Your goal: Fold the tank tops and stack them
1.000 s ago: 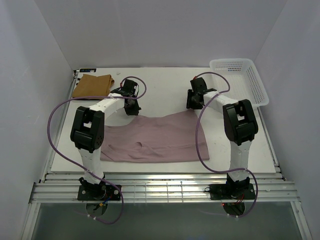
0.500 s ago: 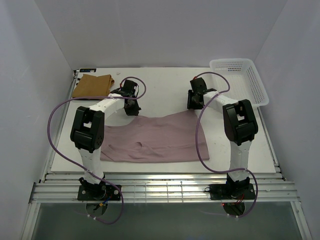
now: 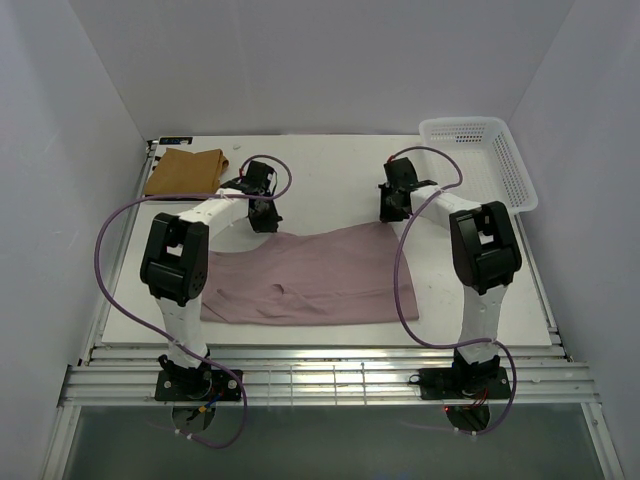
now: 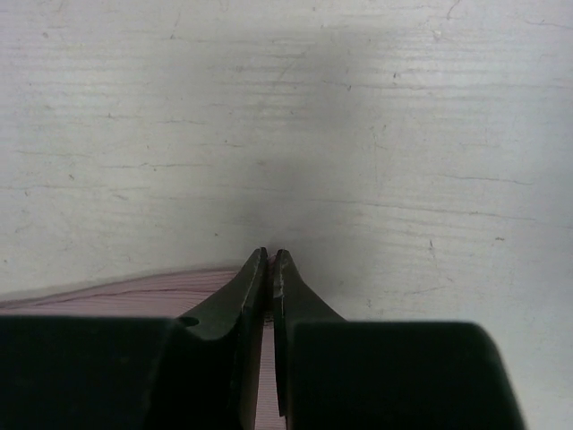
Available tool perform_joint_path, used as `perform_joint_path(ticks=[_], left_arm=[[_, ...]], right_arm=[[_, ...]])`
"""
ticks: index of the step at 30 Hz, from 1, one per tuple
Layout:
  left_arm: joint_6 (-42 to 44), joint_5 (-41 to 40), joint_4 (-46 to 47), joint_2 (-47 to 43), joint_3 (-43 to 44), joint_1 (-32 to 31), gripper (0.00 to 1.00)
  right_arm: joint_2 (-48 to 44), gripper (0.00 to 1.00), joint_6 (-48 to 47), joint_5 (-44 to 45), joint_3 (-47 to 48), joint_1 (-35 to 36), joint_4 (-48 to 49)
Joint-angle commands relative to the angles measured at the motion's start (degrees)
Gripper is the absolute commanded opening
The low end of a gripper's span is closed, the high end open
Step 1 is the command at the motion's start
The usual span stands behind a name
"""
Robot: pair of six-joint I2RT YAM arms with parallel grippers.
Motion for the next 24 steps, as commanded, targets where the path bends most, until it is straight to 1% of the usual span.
perform_joint_path(ticks=[1,2,7,15,17,24], left_arm=[[-0.75,0.87,0.94,-5.28,-1.02,-0.09,0.00],[-0.83,0.87,1.02,-5.63,-1.54,-0.09,0.00],[-2.33,0.96,1.64,-9.59,-4.44,-0.09,0.00],[-3.65,2.98,4.27,-16.44,-12.35,-0.09,0.00],[-4.17,5.88,5.68,-18.46,-15.51,-0.09,0.00],[-5.05,8.51,7.97,-25.13,-22.90,-0.18,0.00]], right_arm=[[-6.22,0.08,-2.05,-0.94,-2.52,0.27,4.10],[-8.31,0.08,-2.49,-0.85,-4.27,0.18,4.90],[-13.16,0.08,-3.90,-2.96,-9.37,0.27,7.45],[-21.69,0.08,-3.46,-1.38,-17.55,0.27,7.99],[-24.40,0.08,-3.37,-1.55,-20.36,0.27,8.34],[-32.58,0.08,-2.41,-0.77,-28.18,0.27,7.37]])
